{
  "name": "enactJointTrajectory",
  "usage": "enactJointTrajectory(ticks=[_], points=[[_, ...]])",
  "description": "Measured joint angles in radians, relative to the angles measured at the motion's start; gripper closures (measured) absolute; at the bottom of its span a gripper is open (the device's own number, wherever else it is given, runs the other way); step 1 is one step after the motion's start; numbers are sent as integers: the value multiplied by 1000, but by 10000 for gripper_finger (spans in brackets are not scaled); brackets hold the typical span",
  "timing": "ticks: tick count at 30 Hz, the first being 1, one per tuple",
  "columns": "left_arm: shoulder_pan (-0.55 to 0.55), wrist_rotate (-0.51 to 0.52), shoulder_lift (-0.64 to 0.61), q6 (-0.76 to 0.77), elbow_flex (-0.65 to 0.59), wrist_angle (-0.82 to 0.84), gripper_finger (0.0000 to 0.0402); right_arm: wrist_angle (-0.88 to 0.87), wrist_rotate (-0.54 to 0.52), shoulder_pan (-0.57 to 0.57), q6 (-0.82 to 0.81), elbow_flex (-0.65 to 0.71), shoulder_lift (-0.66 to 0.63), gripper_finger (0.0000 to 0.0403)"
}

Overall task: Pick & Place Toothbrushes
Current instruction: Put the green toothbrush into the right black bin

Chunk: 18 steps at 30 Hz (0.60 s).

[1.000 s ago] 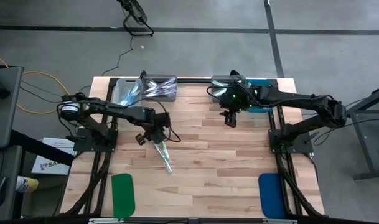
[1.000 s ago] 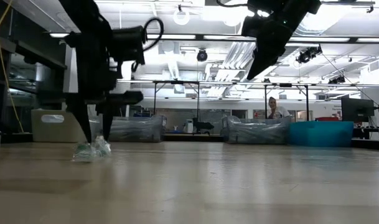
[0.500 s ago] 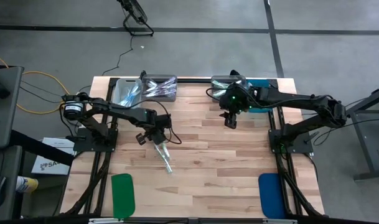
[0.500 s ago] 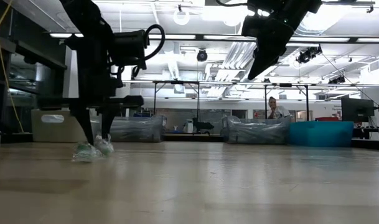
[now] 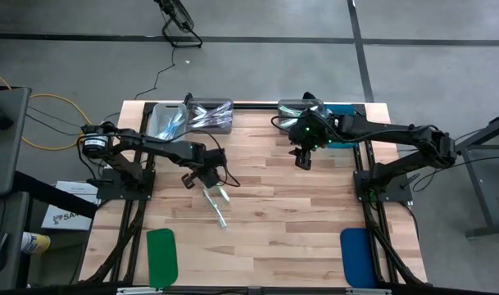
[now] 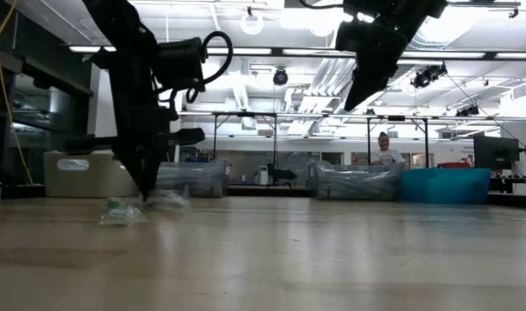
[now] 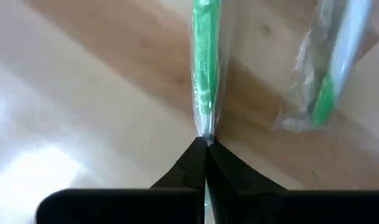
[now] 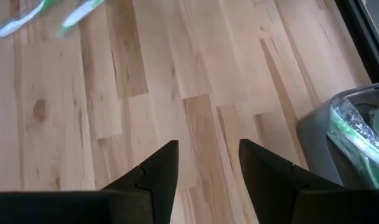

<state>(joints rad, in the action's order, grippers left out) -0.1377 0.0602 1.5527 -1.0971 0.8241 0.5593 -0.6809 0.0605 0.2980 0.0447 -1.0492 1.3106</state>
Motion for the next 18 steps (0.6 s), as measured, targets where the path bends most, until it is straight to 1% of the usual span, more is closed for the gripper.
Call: enactJointTrajectory(ticks=[3,6,10,12,15,18], points=[[-1,21,-38,2,-3,-9,401,15,-1,-20,1,0,0,241],[-1,23,-82,2,-2,-44,401,91,-1,-46,3,22,0,241],[-1,20,-126,4,-2,-145,401,289,-11,-92,21,114,0,241],[-1,18,-135,6,-1,-215,401,420,-29,-120,31,179,0,241],[-1,16,-139,6,-1,-309,401,618,-85,-166,51,273,0,241],[-1,13,-139,6,-1,-402,401,761,-159,-211,97,341,0,245]])
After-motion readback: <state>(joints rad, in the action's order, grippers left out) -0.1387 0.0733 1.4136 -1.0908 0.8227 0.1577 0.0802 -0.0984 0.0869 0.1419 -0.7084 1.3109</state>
